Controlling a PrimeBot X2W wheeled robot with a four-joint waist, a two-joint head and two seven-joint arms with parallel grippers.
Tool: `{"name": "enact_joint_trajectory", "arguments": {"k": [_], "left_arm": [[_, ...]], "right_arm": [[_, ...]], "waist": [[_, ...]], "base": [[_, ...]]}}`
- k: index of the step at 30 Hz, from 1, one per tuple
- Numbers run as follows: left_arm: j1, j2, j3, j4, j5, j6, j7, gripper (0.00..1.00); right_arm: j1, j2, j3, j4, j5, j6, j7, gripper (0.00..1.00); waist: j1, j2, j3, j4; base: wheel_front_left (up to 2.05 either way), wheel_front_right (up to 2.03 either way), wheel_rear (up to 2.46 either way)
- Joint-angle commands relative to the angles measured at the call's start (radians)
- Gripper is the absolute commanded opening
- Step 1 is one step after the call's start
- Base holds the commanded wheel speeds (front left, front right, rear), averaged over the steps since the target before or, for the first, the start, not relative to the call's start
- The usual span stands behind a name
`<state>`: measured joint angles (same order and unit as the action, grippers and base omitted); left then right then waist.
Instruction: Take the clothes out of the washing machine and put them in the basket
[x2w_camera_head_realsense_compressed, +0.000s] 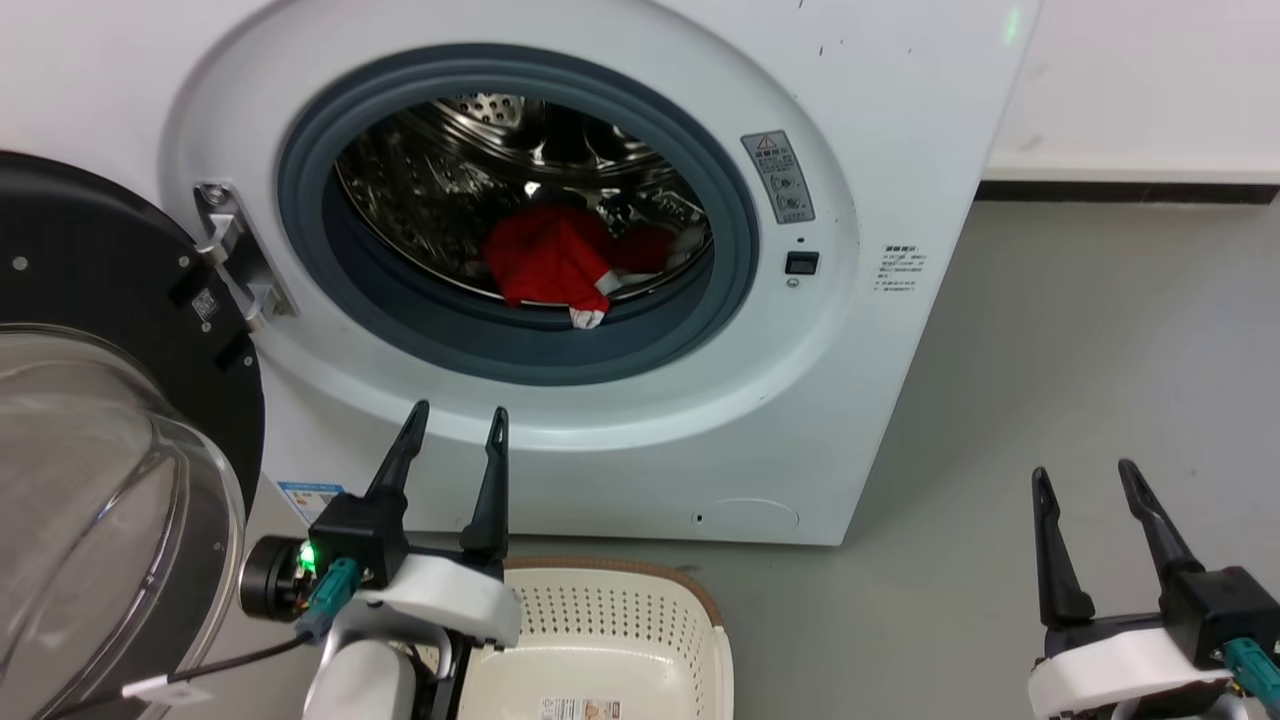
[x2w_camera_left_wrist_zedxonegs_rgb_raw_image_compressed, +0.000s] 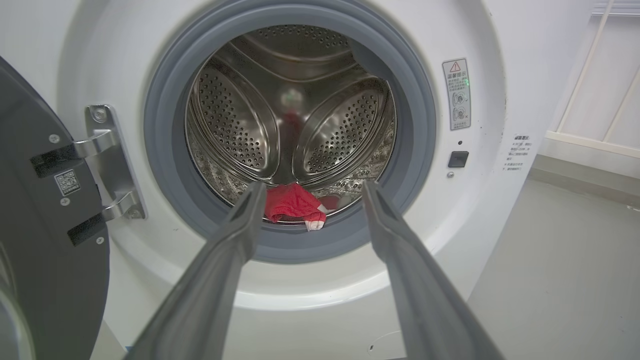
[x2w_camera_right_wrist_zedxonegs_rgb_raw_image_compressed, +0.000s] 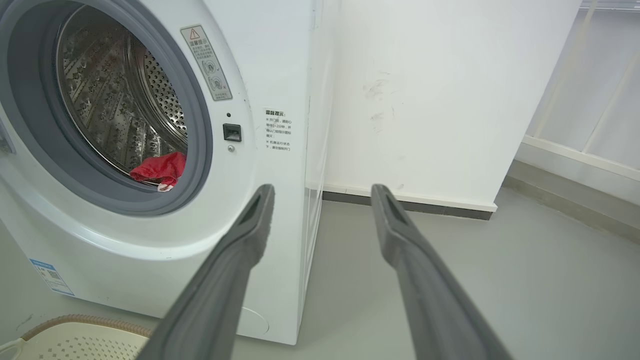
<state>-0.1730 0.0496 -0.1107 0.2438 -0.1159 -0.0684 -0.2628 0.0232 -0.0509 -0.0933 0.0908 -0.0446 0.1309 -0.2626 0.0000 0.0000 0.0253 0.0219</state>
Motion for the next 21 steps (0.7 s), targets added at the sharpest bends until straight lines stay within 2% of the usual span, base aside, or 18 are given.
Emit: {"name": "enact_joint_trajectory", "arguments": {"k": [1,9,21], "left_arm": [[-0.02,0.001,0.0,-0.002,0.006,0.006,-0.003,1.0],[-0.147,0.001,0.017,0.024,0.011,0.017,-0.003,1.0],[-0.409,0.015,0.097,0.152,0.022,0.032,-0.003,1.0]], "right_arm": [[-0.019,0.001,0.0,-0.008,0.002,0.0,-0.003,1.0],[-0.08,0.001,0.022,-0.057,0.006,0.0,-0.001,1.0],[-0.193,0.001,0.061,-0.068,0.032,0.0,-0.003,1.0]], "waist": [[0.0,0.0,0.016,0.0],[0.0,0.0,0.14,-0.022],[0.0,0.0,0.354,-0.104]], "base": [[0.0,0.0,0.0],[0.0,0.0,0.0],[0.0,0.0,0.0]]}}
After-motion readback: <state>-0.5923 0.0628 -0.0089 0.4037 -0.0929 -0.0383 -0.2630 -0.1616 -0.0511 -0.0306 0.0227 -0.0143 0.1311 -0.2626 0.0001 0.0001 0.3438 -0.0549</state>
